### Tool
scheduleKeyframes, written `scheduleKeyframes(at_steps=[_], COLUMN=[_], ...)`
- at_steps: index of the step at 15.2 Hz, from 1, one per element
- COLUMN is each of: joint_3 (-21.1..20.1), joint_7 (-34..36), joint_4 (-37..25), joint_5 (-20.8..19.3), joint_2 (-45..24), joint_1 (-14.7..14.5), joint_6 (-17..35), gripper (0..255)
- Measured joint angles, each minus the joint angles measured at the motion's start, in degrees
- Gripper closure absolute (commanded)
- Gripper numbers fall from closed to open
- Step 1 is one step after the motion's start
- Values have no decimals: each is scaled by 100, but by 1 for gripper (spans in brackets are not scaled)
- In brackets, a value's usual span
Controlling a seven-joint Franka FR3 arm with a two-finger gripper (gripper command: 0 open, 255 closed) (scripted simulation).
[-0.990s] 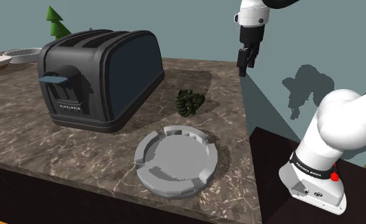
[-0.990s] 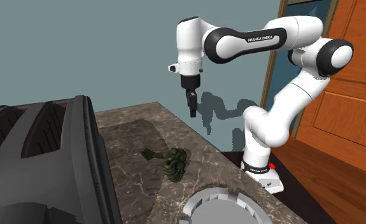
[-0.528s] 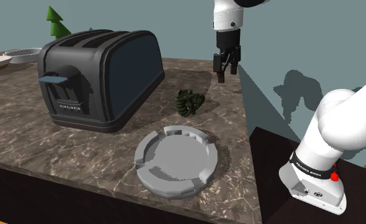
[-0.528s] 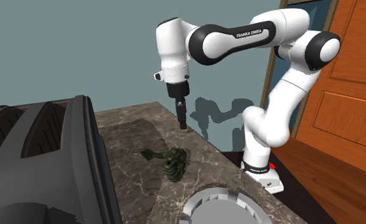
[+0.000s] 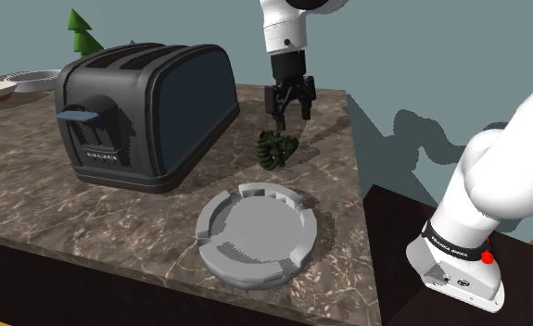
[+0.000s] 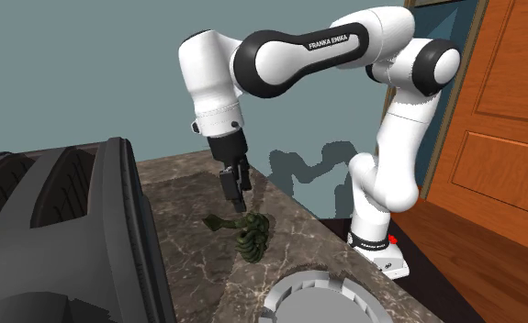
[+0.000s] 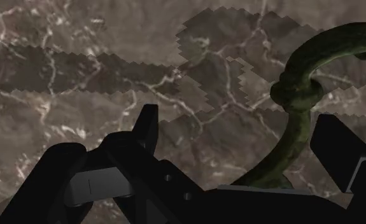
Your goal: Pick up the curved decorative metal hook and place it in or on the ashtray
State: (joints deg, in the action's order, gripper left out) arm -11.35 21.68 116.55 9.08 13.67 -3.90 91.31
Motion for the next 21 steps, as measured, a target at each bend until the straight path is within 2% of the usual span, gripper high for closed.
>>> scheduleKeyframes(at_steps=[4, 11, 18, 19, 21], joint_3=[-163, -215, -226, -226, -223], joint_7=[470, 496, 499, 499, 499], joint_4=[-600, -159, -79, -79, -82], joint_5=[224, 294, 304, 304, 302], joint_2=[-681, -693, -681, -681, -678], joint_1=[-92, -133, -142, -142, -141], joint_6=[-24, 416, 488, 488, 486], gripper=[0, 0, 0, 255, 255])
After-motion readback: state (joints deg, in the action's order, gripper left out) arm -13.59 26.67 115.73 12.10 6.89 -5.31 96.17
